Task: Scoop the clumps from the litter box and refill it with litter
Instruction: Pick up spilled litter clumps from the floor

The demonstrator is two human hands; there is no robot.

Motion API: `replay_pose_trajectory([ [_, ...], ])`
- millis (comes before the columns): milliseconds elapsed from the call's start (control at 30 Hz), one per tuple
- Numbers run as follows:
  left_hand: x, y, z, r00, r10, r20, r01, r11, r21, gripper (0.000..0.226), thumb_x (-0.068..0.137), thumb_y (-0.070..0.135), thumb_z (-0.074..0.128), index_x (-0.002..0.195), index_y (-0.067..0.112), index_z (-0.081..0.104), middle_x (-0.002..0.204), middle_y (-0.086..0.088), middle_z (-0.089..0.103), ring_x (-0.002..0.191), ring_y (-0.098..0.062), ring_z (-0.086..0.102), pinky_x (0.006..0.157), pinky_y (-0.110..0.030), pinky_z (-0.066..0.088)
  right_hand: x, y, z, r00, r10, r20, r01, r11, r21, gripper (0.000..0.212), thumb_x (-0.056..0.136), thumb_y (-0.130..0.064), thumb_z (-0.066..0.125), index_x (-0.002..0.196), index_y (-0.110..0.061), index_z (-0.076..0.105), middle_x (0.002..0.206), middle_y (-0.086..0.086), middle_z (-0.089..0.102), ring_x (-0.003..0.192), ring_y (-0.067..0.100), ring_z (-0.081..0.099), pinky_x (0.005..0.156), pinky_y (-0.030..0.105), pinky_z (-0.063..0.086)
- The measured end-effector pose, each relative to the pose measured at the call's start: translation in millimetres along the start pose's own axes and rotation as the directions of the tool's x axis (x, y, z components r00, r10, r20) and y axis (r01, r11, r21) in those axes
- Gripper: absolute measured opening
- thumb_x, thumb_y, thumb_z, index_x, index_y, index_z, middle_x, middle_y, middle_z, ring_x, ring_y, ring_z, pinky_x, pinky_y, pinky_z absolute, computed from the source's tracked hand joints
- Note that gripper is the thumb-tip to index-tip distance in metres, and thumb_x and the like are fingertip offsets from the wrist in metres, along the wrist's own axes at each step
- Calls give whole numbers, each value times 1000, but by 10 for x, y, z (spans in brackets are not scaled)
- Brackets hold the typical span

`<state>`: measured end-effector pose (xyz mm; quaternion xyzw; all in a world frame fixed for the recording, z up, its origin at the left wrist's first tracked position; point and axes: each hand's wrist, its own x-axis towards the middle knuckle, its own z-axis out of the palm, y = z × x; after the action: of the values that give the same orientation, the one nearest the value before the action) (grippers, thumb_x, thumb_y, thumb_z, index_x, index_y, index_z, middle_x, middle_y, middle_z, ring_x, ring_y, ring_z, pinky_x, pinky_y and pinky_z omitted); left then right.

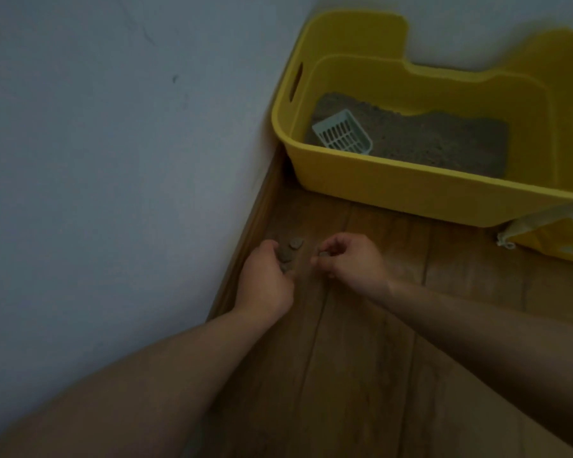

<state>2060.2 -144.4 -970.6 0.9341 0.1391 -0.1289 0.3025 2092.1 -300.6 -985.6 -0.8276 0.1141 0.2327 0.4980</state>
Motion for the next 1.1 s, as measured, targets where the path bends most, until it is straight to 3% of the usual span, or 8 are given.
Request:
replay_pose_trajectory([
  [167,152,2,144,999,-37,22,37,999,-12,56,87,19,68,138,14,47,126,-7,60,116,-25,57,101,-40,48,99,-89,-73,988,-150,43,156,918,-364,24,85,-29,76,107,-21,70,92,-7,61,86,10,57,71,23,40],
  [267,231,13,210,1000,-28,2,28,1000,-1,48,88,19,66,133,13,51,127,-8,59,117,-26,56,100,-39,47,248,-195,-53,963,-255,89,268,858,-439,25,87,-24,72,112,-19,69,106,0,69,100,18,63,79,25,44],
  [433,323,-35,278,997,-80,-18,80,997,-20,29,87,14,63,116,13,60,115,-10,59,106,-28,58,89,-33,47,482,-243,33,906,-290,307,413,761,-500,60,87,-15,71,143,-22,51,130,5,64,114,21,61,88,21,39],
  [567,327,-58,293,997,-74,-33,72,996,-51,16,85,13,64,101,14,63,107,-10,58,97,-28,59,80,-33,46,593,-260,109,873,-296,386,477,684,-553,52,87,-20,70,138,-19,58,125,8,63,113,26,60,91,29,44],
  [667,288,-64,298,997,-54,-54,51,998,-42,12,85,11,64,96,17,62,104,-6,55,94,-26,57,76,-31,44,630,-272,143,859,-303,413,507,618,-601,34,88,-25,68,121,-19,69,109,9,62,102,28,60,82,33,46],
  [800,269,-107,294,997,-35,-62,29,996,-88,13,84,11,67,89,20,58,97,0,56,87,-20,57,72,-30,45,598,-253,114,866,-314,390,497,636,-590,26,89,-28,68,111,-15,73,99,5,58,94,26,59,73,32,42],
  [933,257,-106,262,1000,-22,-11,20,990,-141,16,83,14,73,93,19,61,88,3,61,82,-14,58,73,-28,49,466,-254,-124,880,-329,343,473,677,-563,31,90,-31,70,118,-18,71,107,4,63,95,21,59,82,33,48],
  [1100,195,39,288,995,70,70,-61,990,-126,15,84,14,72,85,22,58,84,7,59,78,-7,56,64,-22,45,309,-119,-568,942,-251,220,333,770,-544,35,89,-33,72,122,-20,69,112,-2,68,91,7,53,79,24,40],
])
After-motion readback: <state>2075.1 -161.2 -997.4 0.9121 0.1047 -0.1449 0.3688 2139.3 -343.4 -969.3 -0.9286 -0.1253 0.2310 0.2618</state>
